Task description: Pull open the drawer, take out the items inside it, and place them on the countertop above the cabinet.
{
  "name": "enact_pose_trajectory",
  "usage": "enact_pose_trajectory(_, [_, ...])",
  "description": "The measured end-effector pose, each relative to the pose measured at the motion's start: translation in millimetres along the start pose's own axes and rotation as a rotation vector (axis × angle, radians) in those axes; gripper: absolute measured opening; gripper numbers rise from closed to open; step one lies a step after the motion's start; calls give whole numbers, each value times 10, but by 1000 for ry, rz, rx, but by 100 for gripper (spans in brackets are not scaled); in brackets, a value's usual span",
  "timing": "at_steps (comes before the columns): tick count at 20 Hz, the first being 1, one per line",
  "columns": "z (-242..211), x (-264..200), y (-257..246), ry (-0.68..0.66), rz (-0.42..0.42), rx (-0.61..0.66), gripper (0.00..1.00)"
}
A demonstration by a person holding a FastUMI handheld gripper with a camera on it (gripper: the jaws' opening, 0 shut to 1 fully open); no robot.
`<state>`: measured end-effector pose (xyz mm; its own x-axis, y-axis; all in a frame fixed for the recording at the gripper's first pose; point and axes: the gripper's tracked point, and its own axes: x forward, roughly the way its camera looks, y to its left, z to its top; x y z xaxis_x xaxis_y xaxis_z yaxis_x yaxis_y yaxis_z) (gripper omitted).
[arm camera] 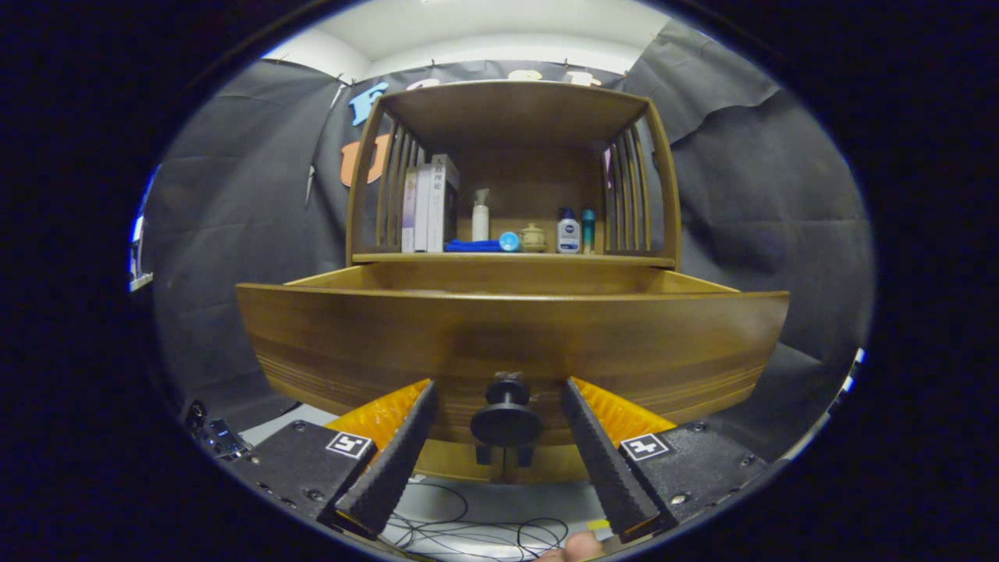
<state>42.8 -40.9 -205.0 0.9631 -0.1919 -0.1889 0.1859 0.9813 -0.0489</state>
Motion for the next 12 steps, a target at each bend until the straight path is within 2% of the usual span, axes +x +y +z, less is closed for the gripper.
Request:
enact_pose_trajectory(5, [-11,33,-2,-19,-52,-11,100])
enact_pose_trajectory(12, [46,98,66,-25,-44,-12,100])
